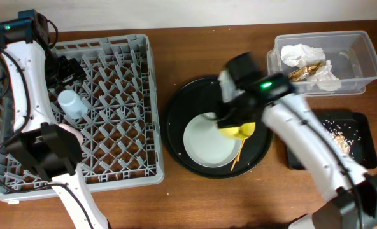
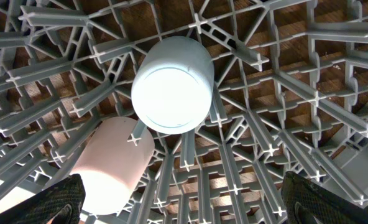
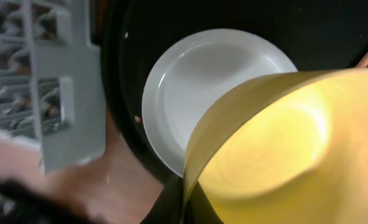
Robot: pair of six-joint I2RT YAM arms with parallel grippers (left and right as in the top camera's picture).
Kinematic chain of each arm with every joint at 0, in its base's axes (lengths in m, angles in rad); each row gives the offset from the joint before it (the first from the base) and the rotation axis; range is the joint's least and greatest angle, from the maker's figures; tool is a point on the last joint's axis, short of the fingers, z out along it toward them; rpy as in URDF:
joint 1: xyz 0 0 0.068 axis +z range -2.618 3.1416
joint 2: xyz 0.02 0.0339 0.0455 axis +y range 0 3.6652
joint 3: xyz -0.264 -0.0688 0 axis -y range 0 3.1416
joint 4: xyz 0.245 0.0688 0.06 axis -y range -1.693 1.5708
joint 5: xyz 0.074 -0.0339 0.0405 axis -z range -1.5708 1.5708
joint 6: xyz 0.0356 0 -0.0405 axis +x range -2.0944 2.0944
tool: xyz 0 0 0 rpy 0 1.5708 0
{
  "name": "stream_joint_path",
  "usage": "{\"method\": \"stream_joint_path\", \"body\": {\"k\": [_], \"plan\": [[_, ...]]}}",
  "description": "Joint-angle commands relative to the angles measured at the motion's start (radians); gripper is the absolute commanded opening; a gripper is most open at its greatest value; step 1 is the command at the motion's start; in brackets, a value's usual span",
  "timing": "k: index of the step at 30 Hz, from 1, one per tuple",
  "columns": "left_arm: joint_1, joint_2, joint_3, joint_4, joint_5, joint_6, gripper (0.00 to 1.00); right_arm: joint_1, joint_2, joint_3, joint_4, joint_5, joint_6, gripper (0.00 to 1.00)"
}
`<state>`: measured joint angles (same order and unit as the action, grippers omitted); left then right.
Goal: Sort waste into correct bins and load items into the dishwasher rack
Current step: 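Carry the empty yellow bowl back and set it on the white plate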
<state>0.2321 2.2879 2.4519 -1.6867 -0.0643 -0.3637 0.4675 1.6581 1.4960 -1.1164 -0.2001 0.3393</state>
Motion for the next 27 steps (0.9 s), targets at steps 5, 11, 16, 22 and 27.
{"method": "stream_joint_path", "body": {"k": [5,11,16,22,27], "plan": [[0.005,-0.016,0.016,-0.001,-0.008,-0.003,0.99,0.209,0.166,0.006,0.094,0.249,0.226,0.06],[0.005,-0.016,0.016,-0.001,-0.008,-0.003,0.99,0.246,0.253,0.006,0.115,0.238,0.246,0.16],[0.005,-0.016,0.016,-0.001,-0.008,-0.003,0.99,0.243,0.248,0.04,0.05,0.236,0.245,0.9],[0.005,-0.016,0.016,-0.001,-0.008,-0.003,0.99,0.176,0.248,0.277,-0.202,0.24,0.241,0.99],[0.005,-0.016,0.016,-0.001,-0.008,-0.003,0.99,-0.064,0.248,0.662,-0.518,0.329,0.241,0.99]]}}
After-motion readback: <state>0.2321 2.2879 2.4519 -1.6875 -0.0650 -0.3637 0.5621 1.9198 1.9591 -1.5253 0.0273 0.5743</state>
